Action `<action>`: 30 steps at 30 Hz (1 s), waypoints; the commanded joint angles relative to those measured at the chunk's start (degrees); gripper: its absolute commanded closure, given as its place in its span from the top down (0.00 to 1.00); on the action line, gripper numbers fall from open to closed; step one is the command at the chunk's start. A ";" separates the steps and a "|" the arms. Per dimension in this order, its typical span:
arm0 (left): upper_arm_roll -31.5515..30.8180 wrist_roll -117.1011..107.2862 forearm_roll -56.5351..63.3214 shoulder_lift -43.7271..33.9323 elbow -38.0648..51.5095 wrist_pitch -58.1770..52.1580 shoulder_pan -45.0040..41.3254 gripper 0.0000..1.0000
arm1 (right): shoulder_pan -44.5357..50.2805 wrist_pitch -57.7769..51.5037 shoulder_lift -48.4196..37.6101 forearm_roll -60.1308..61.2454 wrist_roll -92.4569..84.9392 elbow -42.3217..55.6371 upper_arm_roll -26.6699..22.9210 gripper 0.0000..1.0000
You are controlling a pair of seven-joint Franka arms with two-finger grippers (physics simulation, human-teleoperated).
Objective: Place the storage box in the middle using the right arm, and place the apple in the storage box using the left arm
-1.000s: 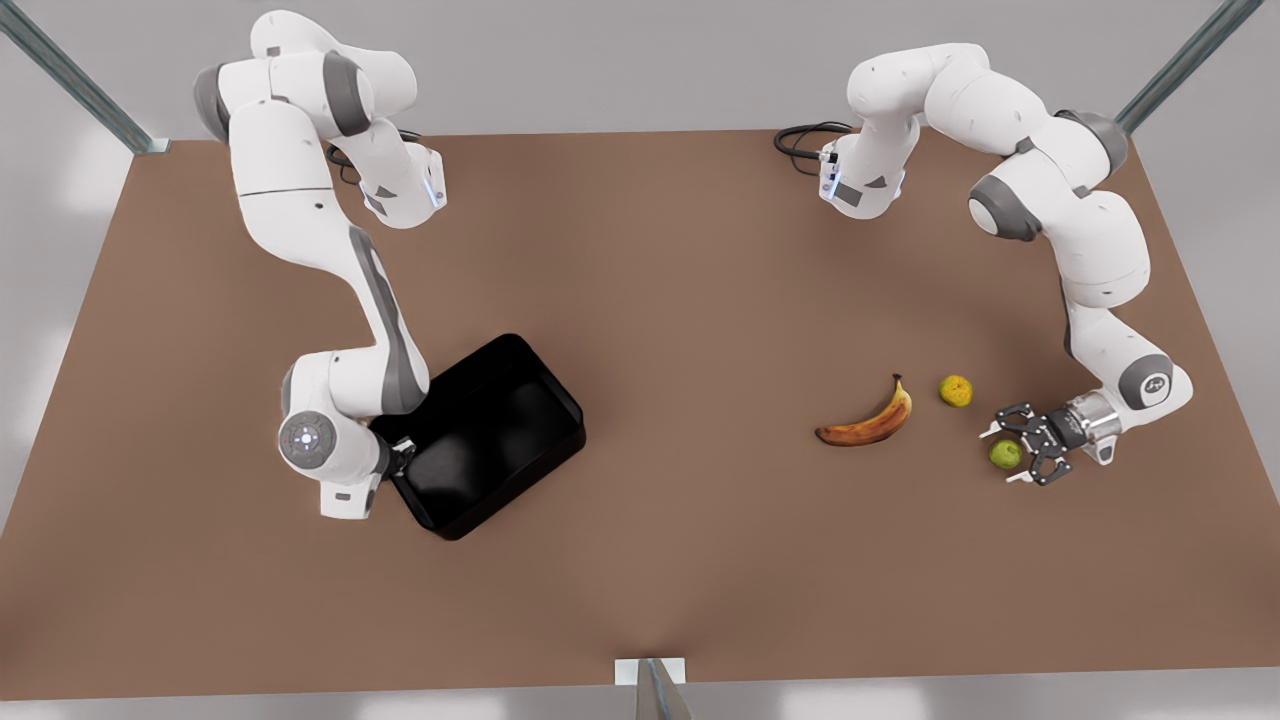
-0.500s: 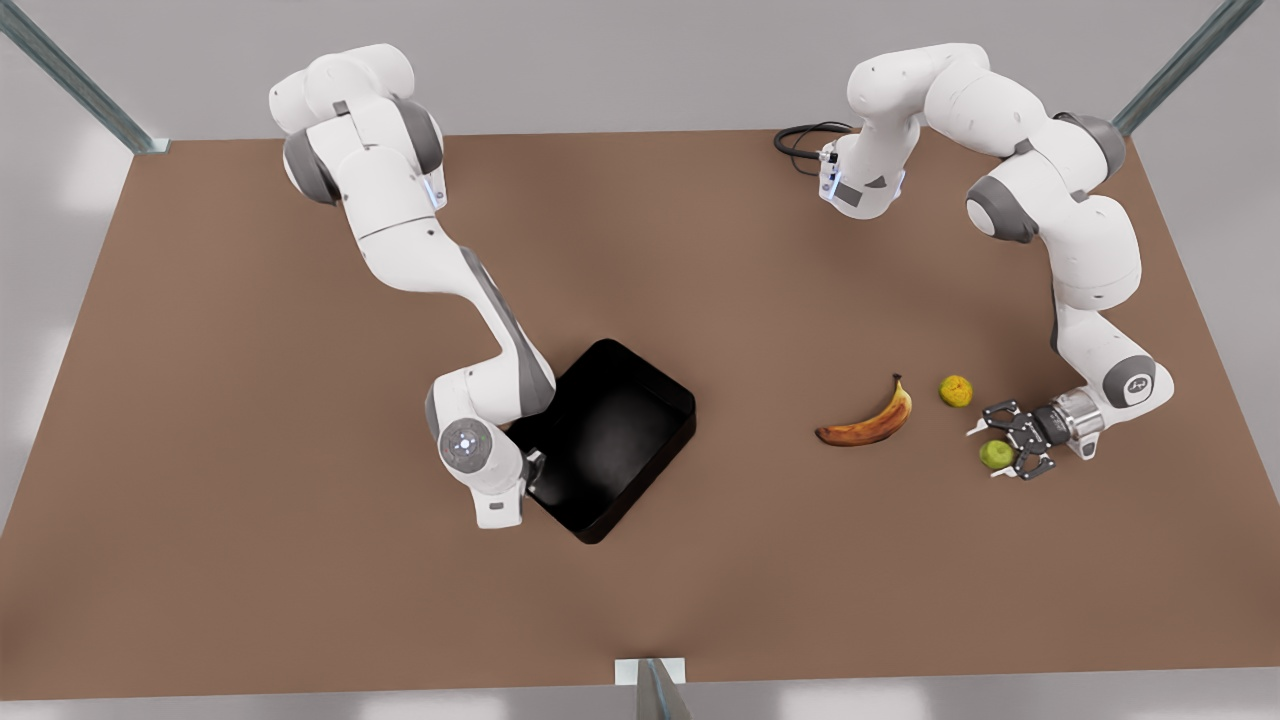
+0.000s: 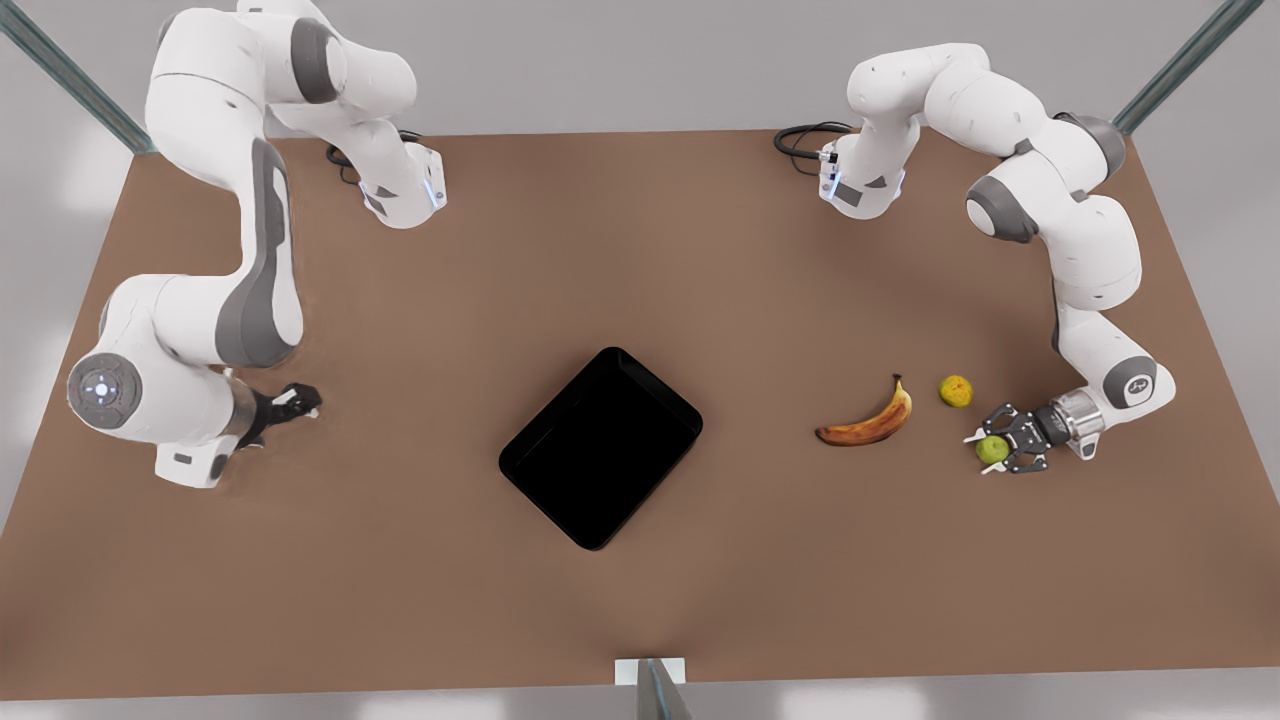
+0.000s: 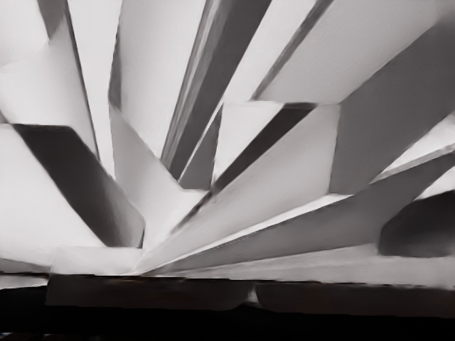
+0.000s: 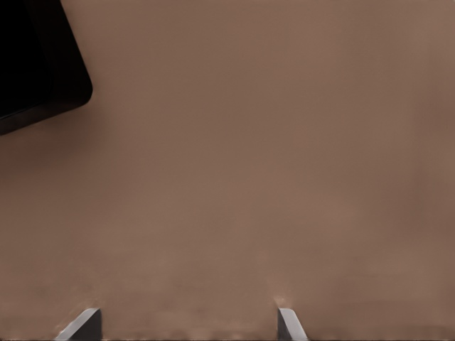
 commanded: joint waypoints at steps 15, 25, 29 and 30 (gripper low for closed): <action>-23.66 -13.38 54.50 -17.79 15.62 11.90 -6.15 0.29 | -1.47 -2.45 -14.76 -3.74 13.63 -9.83 1.95 1.00; -56.10 -69.98 82.89 -17.36 21.77 18.58 -11.16 0.30 | -1.83 -3.68 -14.59 -3.74 13.36 -10.18 1.77 1.00; -56.36 -92.93 83.78 -16.66 23.18 29.04 -20.64 0.30 | -1.74 -3.68 -14.41 -3.74 13.45 -10.18 1.77 1.00; -56.01 -95.21 83.95 -16.57 23.18 31.23 -23.11 0.30 | -1.48 -3.68 -14.32 -3.74 13.45 -10.18 1.68 1.00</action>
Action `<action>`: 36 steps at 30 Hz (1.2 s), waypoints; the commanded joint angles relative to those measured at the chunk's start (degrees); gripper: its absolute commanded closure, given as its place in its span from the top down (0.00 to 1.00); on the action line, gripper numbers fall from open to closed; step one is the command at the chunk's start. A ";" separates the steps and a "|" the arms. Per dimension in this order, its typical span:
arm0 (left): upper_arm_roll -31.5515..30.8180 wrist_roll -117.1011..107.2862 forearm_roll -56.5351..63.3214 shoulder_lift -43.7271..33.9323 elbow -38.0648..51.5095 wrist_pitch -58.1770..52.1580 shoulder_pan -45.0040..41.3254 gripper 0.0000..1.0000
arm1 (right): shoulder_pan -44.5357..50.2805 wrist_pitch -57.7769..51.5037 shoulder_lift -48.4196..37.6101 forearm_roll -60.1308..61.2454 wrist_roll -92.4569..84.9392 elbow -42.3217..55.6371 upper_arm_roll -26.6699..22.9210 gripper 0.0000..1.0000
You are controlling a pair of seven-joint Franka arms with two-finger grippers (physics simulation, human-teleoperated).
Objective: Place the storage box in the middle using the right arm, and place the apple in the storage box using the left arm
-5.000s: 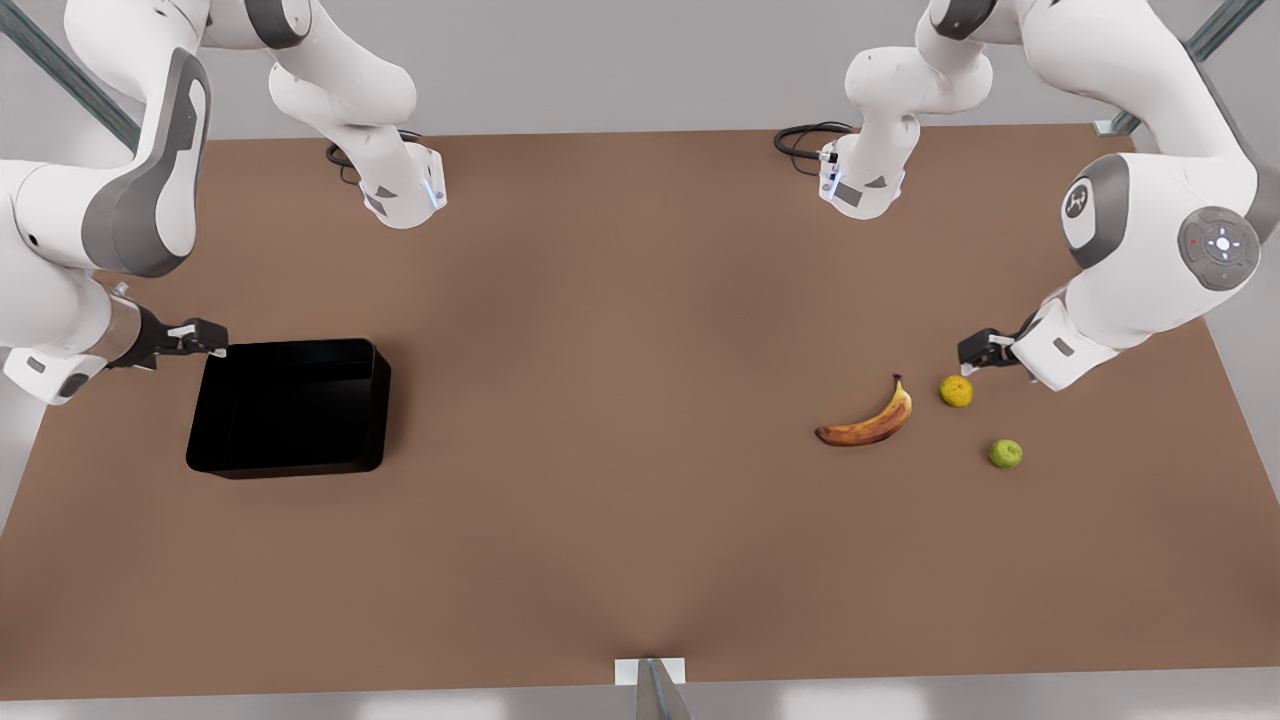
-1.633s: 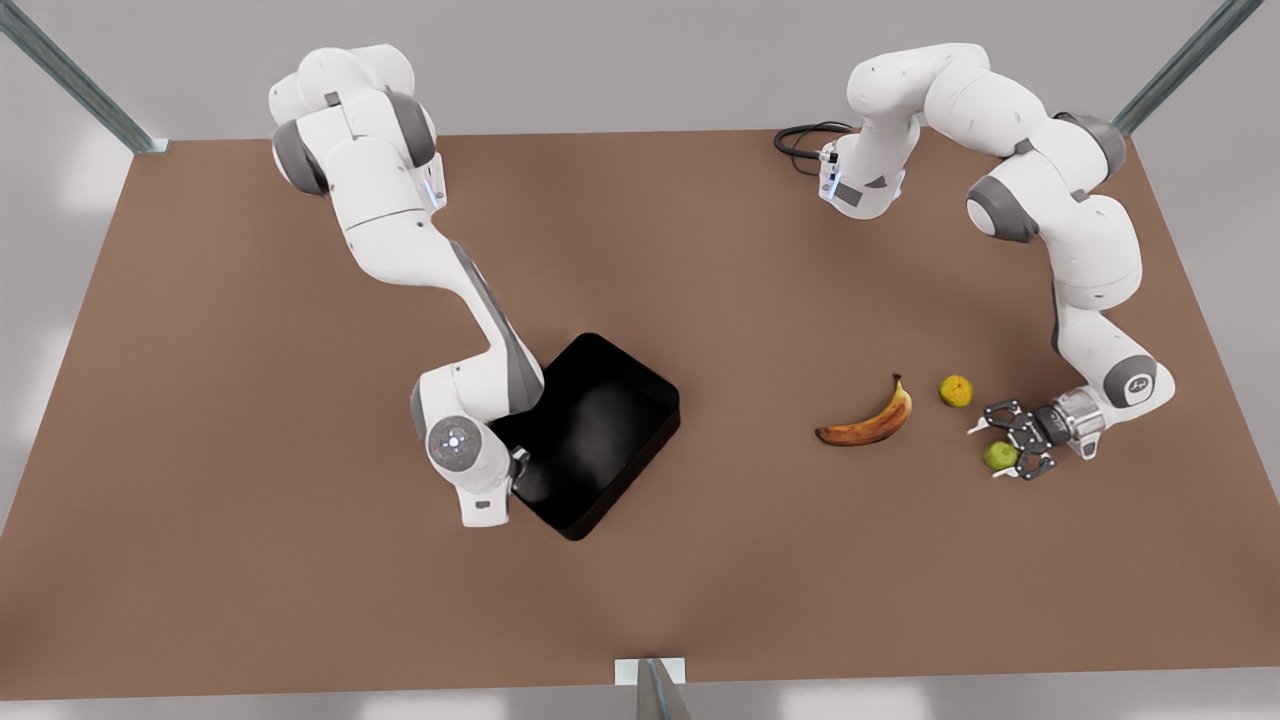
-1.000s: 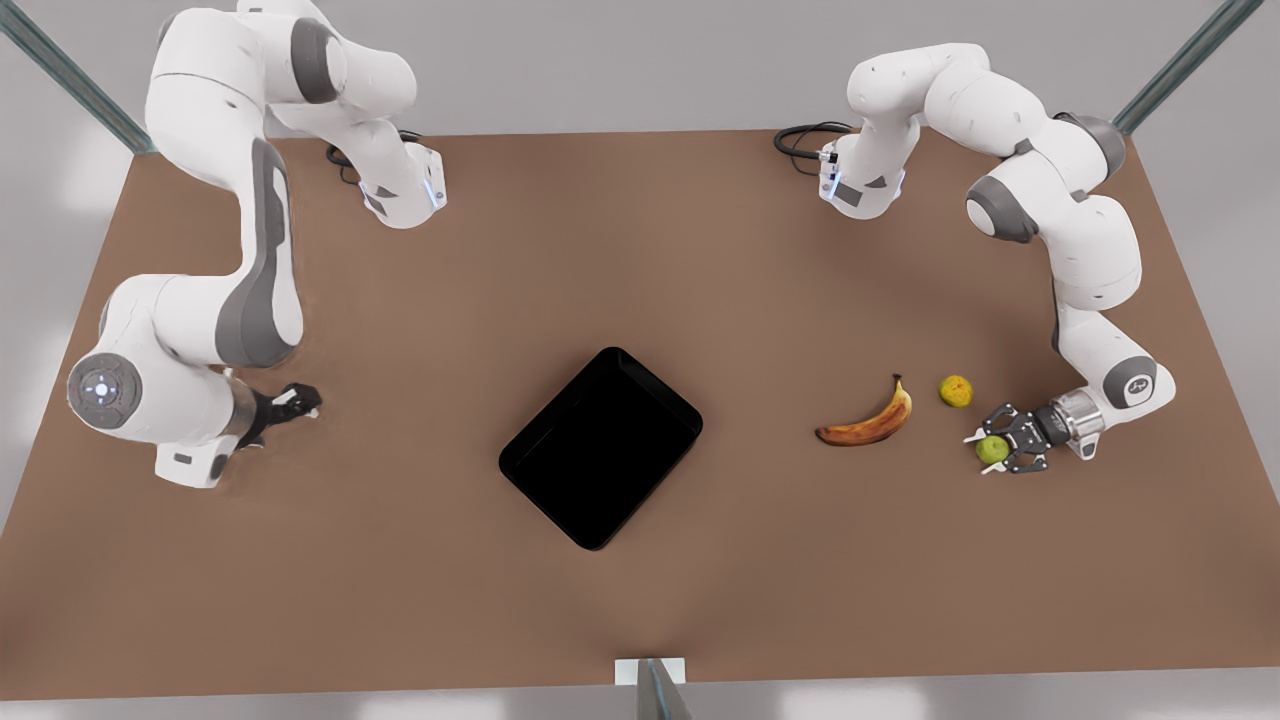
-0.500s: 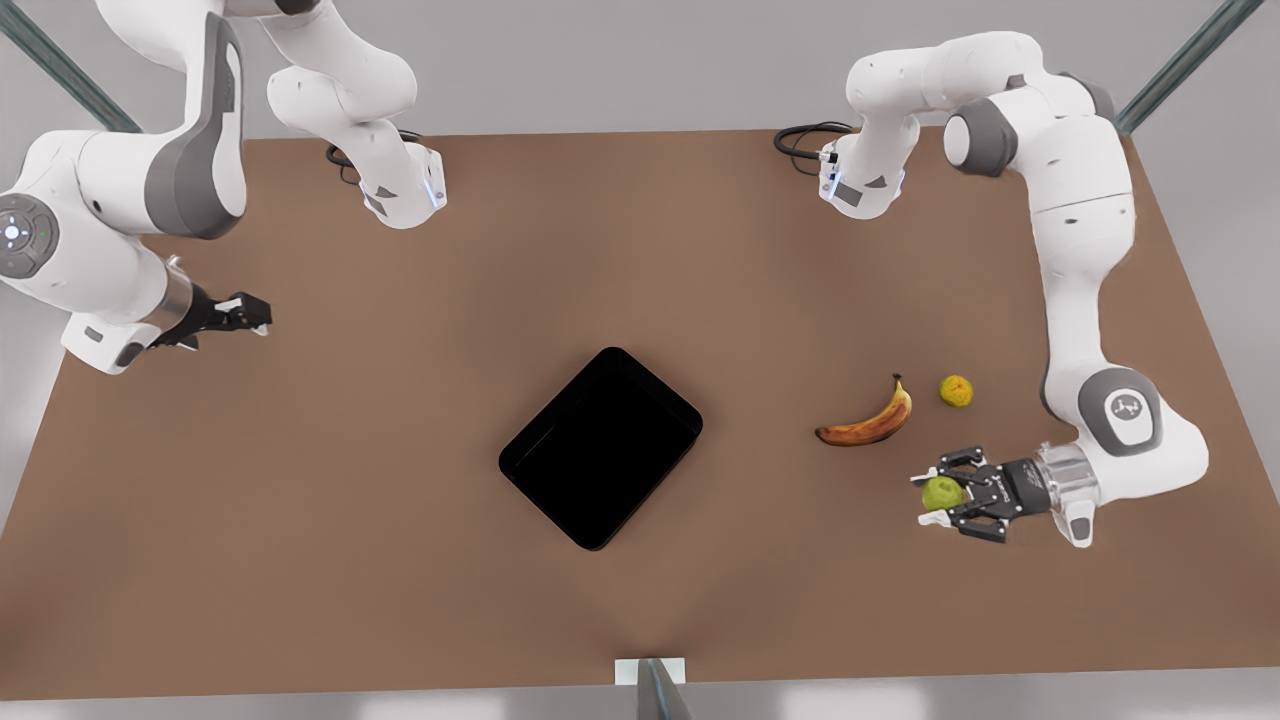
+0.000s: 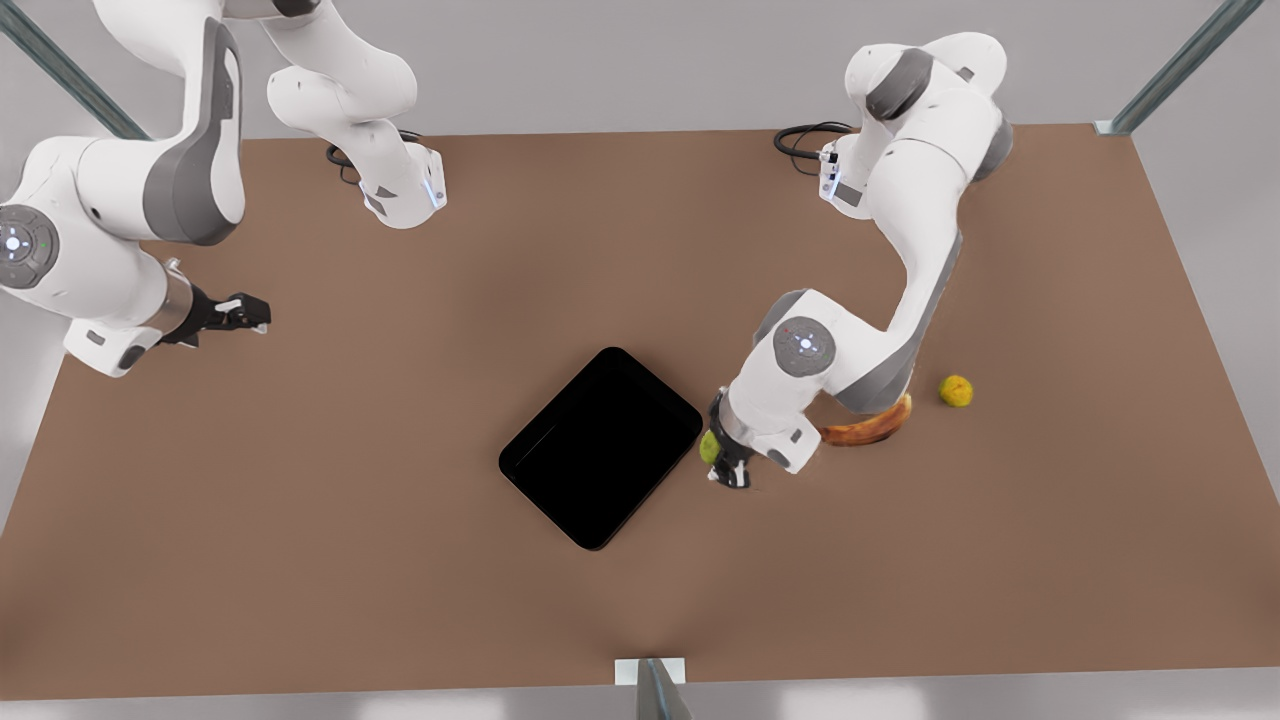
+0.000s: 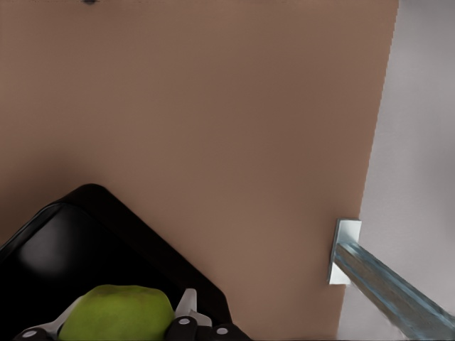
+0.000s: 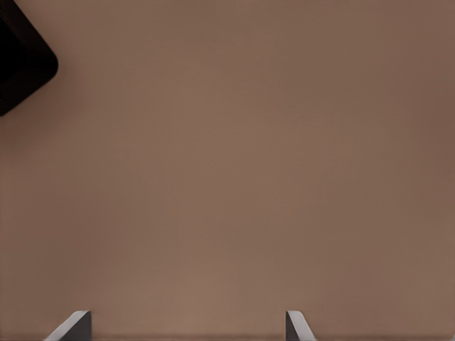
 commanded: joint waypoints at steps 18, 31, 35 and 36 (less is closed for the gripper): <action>8.50 -18.97 -24.08 5.25 3.00 10.38 -22.61 1.00 | 0.17 0.05 0.61 0.00 0.18 0.14 -0.01 1.00; 11.93 10.19 -13.88 -11.00 -3.76 -11.76 -11.63 1.00 | 0.08 0.05 0.52 0.00 -0.09 0.40 -0.01 1.00; 12.02 46.90 -13.97 -24.80 -17.04 -19.66 0.85 1.00 | 0.08 -0.39 0.52 0.00 -0.09 0.40 -0.01 1.00; 12.02 59.64 -14.75 -26.73 -16.95 -23.53 4.19 1.00 | 0.08 -0.39 0.52 0.00 -0.09 0.40 -0.10 1.00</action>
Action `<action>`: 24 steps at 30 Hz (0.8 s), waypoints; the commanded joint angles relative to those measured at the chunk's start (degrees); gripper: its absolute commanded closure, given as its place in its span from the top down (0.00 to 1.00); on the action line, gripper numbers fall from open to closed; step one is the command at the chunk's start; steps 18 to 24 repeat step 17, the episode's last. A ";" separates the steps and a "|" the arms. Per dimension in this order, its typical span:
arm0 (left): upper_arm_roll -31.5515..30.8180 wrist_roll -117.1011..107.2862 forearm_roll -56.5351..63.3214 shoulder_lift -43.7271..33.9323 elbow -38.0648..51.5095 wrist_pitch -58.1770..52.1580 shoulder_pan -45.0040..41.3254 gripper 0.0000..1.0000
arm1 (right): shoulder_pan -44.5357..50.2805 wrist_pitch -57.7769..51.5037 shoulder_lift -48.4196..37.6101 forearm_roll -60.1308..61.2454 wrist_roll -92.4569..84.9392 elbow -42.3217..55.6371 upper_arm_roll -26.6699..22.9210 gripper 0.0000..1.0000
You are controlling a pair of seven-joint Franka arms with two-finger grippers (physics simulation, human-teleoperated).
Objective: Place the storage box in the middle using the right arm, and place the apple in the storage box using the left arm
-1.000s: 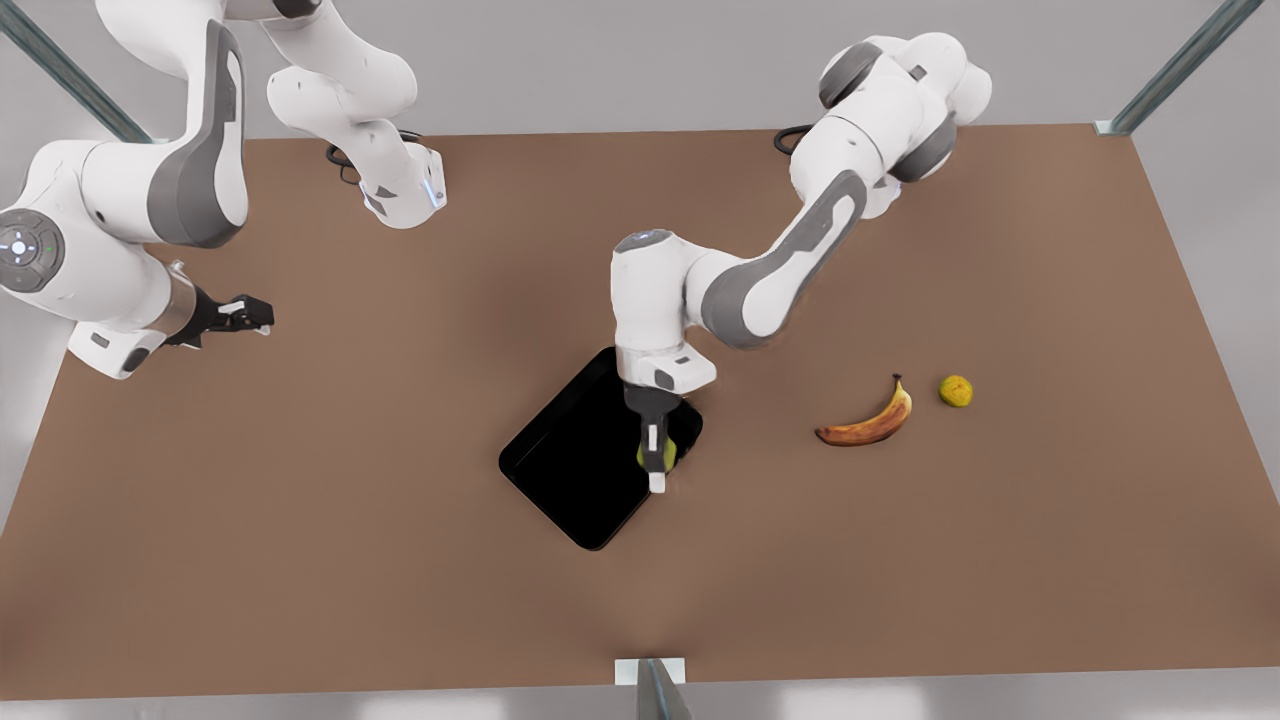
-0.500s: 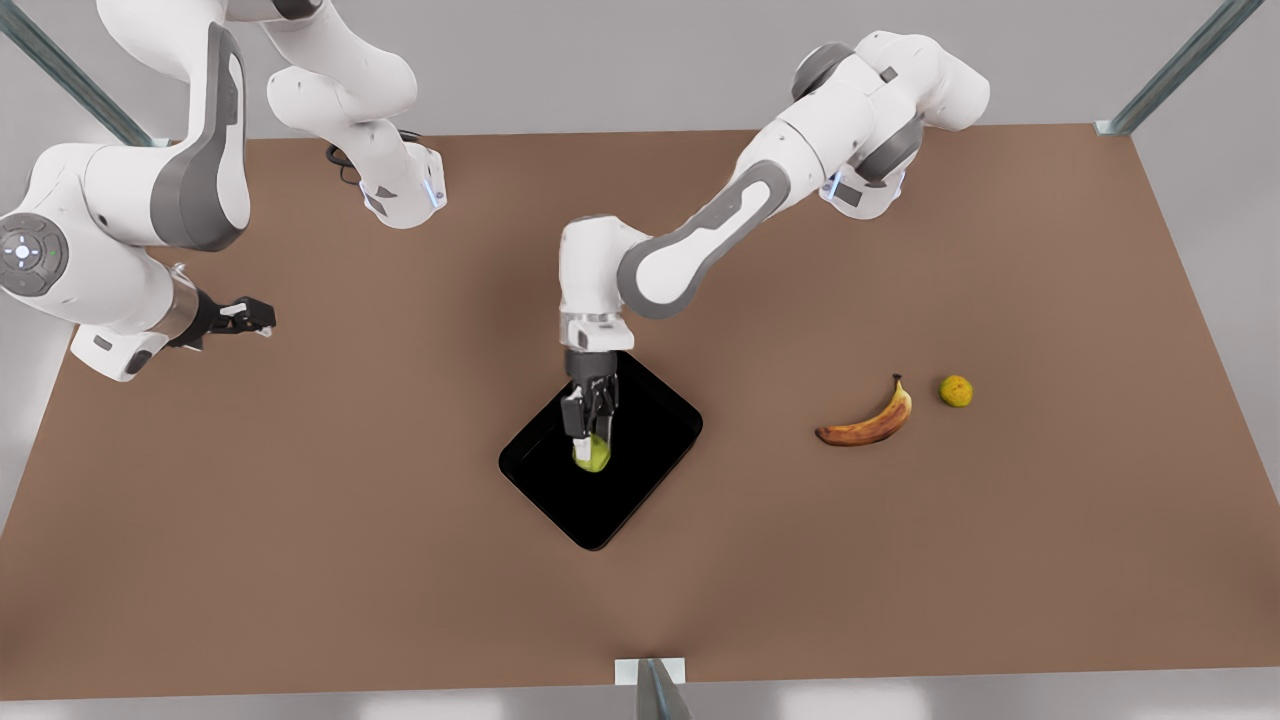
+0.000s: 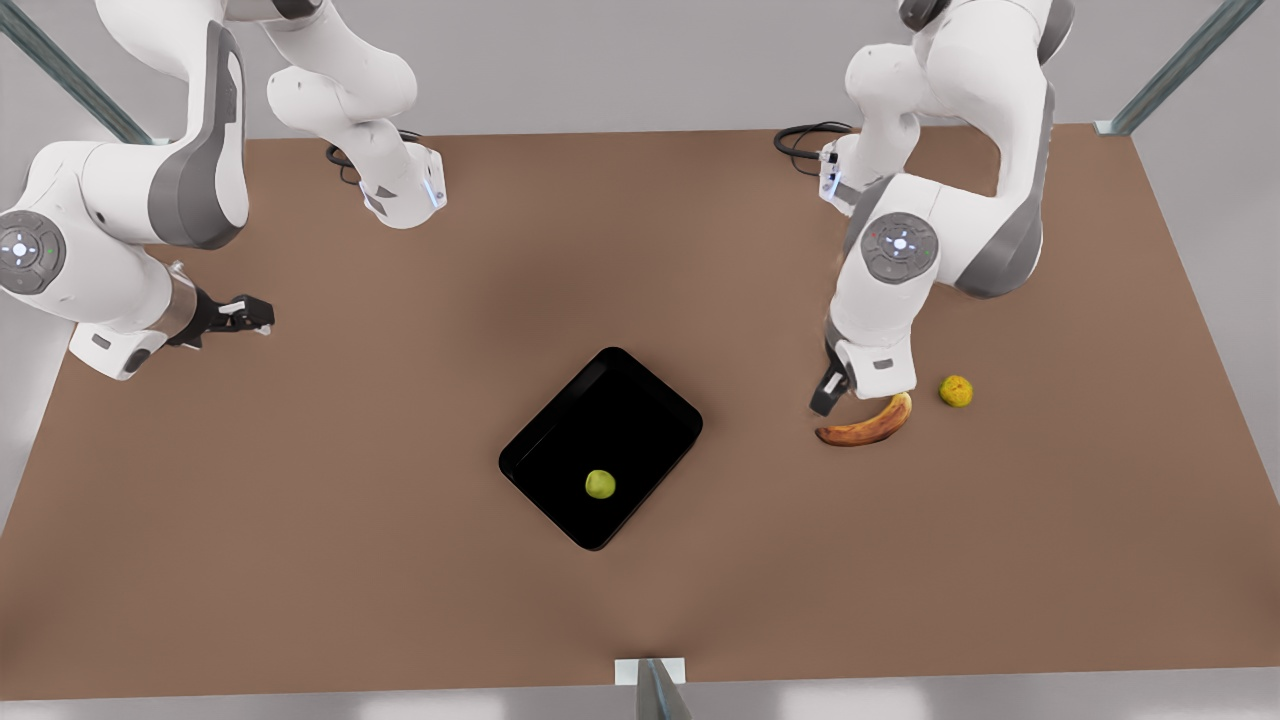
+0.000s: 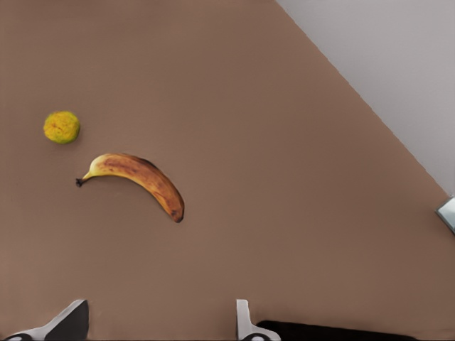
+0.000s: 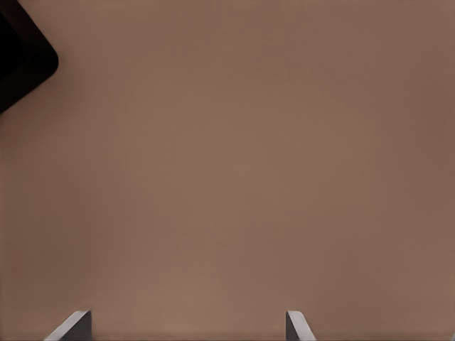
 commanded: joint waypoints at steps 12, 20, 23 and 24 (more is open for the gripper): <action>17.49 68.98 -10.37 -0.53 6.41 -14.01 3.85 1.00 | -0.03 0.00 0.79 0.08 -0.35 0.09 -0.10 1.00; 17.58 68.98 -10.81 0.89 7.04 -11.55 3.67 1.00 | -0.03 0.09 1.15 0.08 -0.35 0.09 -0.27 1.00; 17.58 68.98 -10.81 0.89 7.04 -11.55 3.67 1.00 | -0.03 0.09 1.15 0.08 -0.35 0.09 -0.27 1.00; 17.58 68.98 -10.81 0.89 7.04 -11.55 3.67 1.00 | -0.03 0.09 1.15 0.08 -0.35 0.09 -0.27 1.00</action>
